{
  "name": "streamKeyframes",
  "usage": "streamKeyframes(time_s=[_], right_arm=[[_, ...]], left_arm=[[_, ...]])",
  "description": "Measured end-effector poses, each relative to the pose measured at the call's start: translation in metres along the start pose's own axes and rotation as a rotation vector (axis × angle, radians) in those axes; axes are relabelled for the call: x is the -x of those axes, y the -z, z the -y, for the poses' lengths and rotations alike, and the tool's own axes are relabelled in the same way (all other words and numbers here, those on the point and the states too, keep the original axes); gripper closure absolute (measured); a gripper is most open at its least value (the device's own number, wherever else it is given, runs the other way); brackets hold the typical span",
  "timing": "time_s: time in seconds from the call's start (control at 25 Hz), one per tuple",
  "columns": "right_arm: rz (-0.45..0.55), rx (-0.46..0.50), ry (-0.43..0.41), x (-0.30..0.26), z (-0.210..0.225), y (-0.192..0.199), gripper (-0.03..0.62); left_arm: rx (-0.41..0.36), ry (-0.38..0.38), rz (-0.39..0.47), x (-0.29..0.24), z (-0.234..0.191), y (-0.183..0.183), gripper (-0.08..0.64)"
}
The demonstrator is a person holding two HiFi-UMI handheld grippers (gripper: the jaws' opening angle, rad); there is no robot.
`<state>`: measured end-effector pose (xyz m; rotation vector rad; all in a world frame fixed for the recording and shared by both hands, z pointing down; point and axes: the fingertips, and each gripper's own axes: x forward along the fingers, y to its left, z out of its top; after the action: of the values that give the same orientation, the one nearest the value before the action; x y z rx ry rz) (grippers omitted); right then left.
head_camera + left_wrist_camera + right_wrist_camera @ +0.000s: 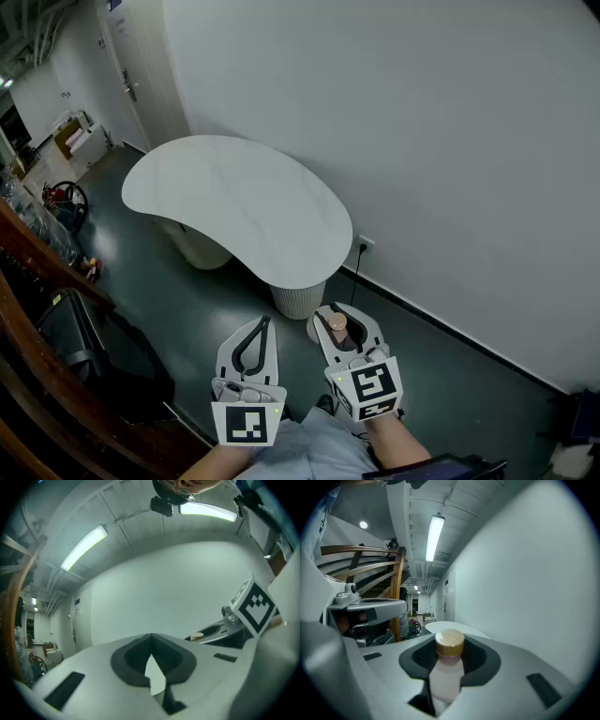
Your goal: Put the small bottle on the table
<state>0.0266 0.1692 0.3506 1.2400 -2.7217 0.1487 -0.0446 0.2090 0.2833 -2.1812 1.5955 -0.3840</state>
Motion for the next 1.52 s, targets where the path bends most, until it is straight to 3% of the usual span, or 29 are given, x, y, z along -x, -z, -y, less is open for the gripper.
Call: streamKeyframes(time_s=[0.16,0.28,0.52,0.6,0.88,1.04,1.16,1.2,1.32,1.4,1.52], right_arm=[[0.003,0.002,-0.006,0.001,0.004,-0.001,0.480],[0.005,0.002,-0.009,0.003,0.007,0.000,0.480],[0.009,-0.002,-0.027,0.009,0.018,0.002,0.480],[0.012,-0.002,-0.036,0.011,0.023,0.002,0.480],[0.004,0.003,-0.050,0.014,0.036,0.010,0.480],[-0.004,-0.009,-0.059,0.009,0.036,0.013,0.480],[-0.017,-0.015,-0.057,-0.002,0.039,0.016,0.480],[-0.020,-0.016,-0.056,-0.006,0.040,0.017,0.480],[-0.023,-0.018,-0.042,-0.022,0.045,0.016,0.480],[-0.024,-0.022,-0.034,-0.035,0.048,0.014,0.480],[-0.023,-0.032,-0.030,-0.056,0.053,0.009,0.480]], left_arm=[[-0.022,0.008,0.002,-0.003,0.004,-0.006,0.557],[0.010,-0.005,0.000,-0.005,0.006,-0.008,0.557],[0.328,-0.125,-0.019,-0.008,0.013,-0.001,0.557],[0.374,-0.148,-0.017,-0.011,0.017,-0.002,0.557],[0.394,-0.174,-0.041,-0.011,0.030,0.001,0.557],[0.244,-0.128,-0.047,-0.016,0.028,0.001,0.557],[0.347,-0.154,-0.069,-0.021,0.025,0.013,0.557],[0.320,-0.141,-0.071,-0.024,0.023,0.015,0.557],[0.109,-0.058,-0.055,-0.040,0.014,0.015,0.557],[0.172,-0.071,-0.054,-0.050,0.004,0.023,0.557],[0.380,-0.128,-0.060,-0.067,-0.012,0.039,0.557]])
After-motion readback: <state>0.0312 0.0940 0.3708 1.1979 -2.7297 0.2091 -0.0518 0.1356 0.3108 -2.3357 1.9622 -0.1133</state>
